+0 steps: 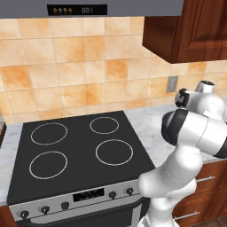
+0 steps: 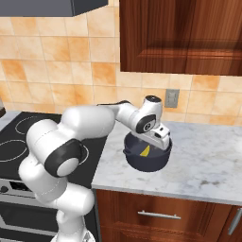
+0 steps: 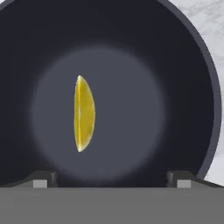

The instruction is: Turn on the sink faucet. Then move the lemon wedge from the counter to the sink. Turn off the sink. Move the vegetable from the sink to the pot next to the stove. Finally move the pot to the rear left burner.

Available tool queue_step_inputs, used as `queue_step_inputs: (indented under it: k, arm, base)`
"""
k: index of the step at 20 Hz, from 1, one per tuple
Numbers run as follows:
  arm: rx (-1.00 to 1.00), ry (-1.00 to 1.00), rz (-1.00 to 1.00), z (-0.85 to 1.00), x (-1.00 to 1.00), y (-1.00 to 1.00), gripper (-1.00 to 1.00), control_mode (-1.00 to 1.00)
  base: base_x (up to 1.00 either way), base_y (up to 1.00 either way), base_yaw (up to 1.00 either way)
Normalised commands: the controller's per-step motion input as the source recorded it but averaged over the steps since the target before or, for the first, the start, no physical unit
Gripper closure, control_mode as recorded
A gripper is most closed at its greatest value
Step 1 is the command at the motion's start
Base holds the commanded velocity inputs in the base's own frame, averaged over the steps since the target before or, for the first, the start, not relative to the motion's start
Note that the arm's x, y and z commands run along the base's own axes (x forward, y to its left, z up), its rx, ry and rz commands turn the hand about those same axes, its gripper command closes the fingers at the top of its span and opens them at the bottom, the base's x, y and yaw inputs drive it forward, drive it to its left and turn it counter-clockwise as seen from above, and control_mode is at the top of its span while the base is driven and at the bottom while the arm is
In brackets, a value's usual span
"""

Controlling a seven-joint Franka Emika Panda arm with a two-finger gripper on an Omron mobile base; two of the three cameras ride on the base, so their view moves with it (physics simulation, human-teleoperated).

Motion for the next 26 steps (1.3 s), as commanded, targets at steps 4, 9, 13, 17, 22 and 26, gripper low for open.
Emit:
queue_step_inputs:
  k: [4,9,13,17,22,26]
  arm:
    - [0.00,0.08,-0.12,0.00,-0.32,-0.21,-1.00,-1.00]
    - [0.00,0.07,-0.11,0.00,-0.30,-0.23,-1.00,-1.00]
    - [0.00,0.06,-0.09,-0.03,-0.20,-0.19,-1.00,-1.00]
    - [0.00,0.05,-0.05,-0.14,0.04,-0.01,-1.00,-1.00]
    - [0.00,0.03,0.00,-0.10,0.23,0.00,-1.00,-1.00]
    - [0.00,0.01,0.00,-0.14,0.12,-0.02,-1.00,-1.00]
  base:
    - [0.00,0.00,0.00]
    - [0.00,0.00,0.00]
    - [0.00,0.00,0.00]
    - [0.00,0.00,0.00]
    - [0.00,0.00,0.00]
    - [0.00,0.00,0.00]
